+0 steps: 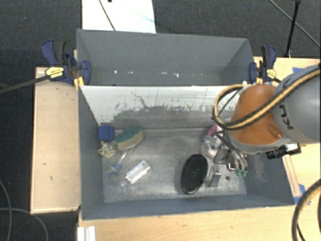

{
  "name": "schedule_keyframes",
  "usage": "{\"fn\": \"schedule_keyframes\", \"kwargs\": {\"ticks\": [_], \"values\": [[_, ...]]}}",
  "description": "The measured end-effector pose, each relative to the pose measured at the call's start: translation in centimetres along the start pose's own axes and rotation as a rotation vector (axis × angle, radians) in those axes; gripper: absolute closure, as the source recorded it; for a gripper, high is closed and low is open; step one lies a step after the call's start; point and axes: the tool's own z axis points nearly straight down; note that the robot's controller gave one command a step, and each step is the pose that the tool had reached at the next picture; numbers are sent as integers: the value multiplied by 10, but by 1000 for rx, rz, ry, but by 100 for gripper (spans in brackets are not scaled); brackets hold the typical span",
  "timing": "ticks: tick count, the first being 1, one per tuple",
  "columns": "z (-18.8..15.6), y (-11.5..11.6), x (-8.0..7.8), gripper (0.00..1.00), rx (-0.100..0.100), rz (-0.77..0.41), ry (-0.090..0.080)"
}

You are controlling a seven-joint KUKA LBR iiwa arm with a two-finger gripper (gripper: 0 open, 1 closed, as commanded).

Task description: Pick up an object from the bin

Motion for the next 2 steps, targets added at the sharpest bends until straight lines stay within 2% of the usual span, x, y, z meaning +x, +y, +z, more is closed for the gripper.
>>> {"fn": "schedule_keyframes", "kwargs": {"ticks": [1, 2], "values": [[31, 42, 30, 0, -1, -172, -7], [32, 41, 32, 100, 0, -175, -3]]}}
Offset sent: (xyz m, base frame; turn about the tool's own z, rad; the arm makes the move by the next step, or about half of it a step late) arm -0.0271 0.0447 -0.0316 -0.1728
